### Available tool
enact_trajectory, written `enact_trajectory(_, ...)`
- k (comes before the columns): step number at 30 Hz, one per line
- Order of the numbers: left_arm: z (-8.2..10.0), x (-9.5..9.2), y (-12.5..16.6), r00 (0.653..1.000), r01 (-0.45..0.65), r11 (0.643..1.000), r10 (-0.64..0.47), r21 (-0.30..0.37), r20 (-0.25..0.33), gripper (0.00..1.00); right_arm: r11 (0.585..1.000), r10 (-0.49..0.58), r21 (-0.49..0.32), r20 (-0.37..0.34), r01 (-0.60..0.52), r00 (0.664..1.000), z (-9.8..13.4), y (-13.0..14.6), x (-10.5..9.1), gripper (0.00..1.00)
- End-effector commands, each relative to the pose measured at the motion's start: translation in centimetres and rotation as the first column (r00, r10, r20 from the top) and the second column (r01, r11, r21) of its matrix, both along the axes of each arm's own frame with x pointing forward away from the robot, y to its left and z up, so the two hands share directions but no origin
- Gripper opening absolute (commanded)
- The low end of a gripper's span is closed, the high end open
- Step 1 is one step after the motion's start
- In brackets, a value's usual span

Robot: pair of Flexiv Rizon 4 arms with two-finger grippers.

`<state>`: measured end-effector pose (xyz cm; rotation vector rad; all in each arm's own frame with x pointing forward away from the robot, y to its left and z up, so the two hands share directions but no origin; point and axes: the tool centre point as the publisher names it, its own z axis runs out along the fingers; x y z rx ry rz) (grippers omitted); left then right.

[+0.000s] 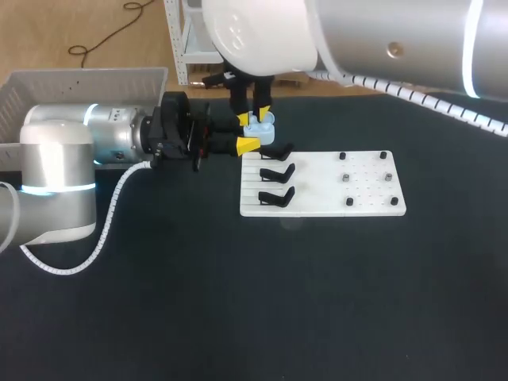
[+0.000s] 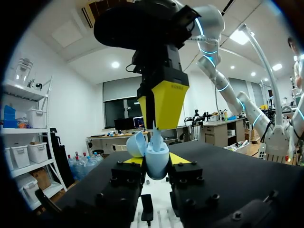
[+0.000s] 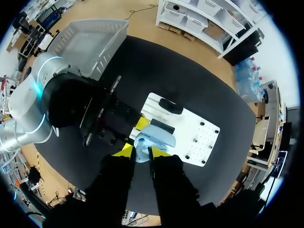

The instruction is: Pick up each earbud case from the left stands, insert the matching earbuds, close the lid, and place the case in the box.

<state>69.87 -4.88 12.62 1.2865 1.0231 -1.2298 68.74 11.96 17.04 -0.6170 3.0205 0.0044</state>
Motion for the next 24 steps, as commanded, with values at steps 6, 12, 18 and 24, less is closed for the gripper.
enact_trajectory(6,-0.05,-0.07,-0.05,1.0,-0.004,1.0,0.004,-0.002,0.003,0.0,1.0,0.007,-0.007,-0.009,-0.007,1.0,-0.44,0.18,-0.06,0.0)
enact_trajectory(12,-0.05,-0.07,-0.05,1.0,-0.004,1.0,0.004,-0.002,0.003,0.0,1.0,0.006,-0.022,-0.006,-0.006,1.0,-0.66,0.14,-0.04,0.0)
enact_trajectory(18,-0.05,-0.07,-0.05,1.0,-0.004,1.0,0.004,-0.002,0.003,0.0,1.0,0.0,-0.028,0.0,0.0,1.0,-0.53,-0.07,0.04,0.0)
enact_trajectory(24,-0.05,-0.07,-0.05,1.0,-0.004,1.0,0.004,-0.002,0.003,0.0,0.999,0.007,-0.039,-0.01,-0.008,1.0,-0.75,0.04,0.25,0.0)
